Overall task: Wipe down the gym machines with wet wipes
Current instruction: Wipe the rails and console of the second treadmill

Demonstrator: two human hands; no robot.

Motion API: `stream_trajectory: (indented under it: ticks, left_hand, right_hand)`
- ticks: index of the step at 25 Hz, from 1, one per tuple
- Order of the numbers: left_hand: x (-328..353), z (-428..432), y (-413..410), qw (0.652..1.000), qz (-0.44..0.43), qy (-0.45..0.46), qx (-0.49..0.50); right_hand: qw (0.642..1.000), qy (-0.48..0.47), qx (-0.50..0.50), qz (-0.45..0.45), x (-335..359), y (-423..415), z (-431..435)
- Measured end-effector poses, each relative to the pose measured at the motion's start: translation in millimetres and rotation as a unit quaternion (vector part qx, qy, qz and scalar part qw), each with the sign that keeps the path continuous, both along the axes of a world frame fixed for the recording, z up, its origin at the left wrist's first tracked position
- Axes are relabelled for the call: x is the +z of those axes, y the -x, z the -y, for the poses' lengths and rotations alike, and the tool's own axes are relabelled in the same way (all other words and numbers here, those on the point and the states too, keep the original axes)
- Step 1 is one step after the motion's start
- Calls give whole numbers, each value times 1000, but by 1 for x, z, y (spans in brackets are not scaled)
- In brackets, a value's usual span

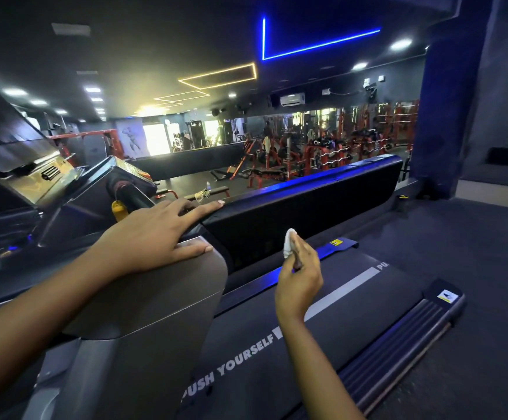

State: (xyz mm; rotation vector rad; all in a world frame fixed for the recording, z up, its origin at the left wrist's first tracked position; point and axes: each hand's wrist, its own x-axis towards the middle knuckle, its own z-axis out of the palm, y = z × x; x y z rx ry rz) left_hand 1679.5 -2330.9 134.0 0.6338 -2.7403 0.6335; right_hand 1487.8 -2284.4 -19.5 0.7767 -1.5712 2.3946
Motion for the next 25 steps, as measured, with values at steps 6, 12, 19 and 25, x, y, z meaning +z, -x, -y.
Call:
stream_trajectory:
  ticks: [6,12,19,25]
  left_hand:
    - [-2,2,-2,1000,-24,14,-14]
    - [-2,0,-3,1000,-14,8,-3]
    - [-2,1,-2,1000,-16,7,-7]
    - [-1,0,-1,1000,-3,17,6]
  right_hand:
    - [998,17,57,-12,-9,-89,-13]
    - [974,44,106,195,-4,-48,-21]
    - [895,140,173,386,14,-50,6]
    - [936,96,209,268,-2,-118,-23]
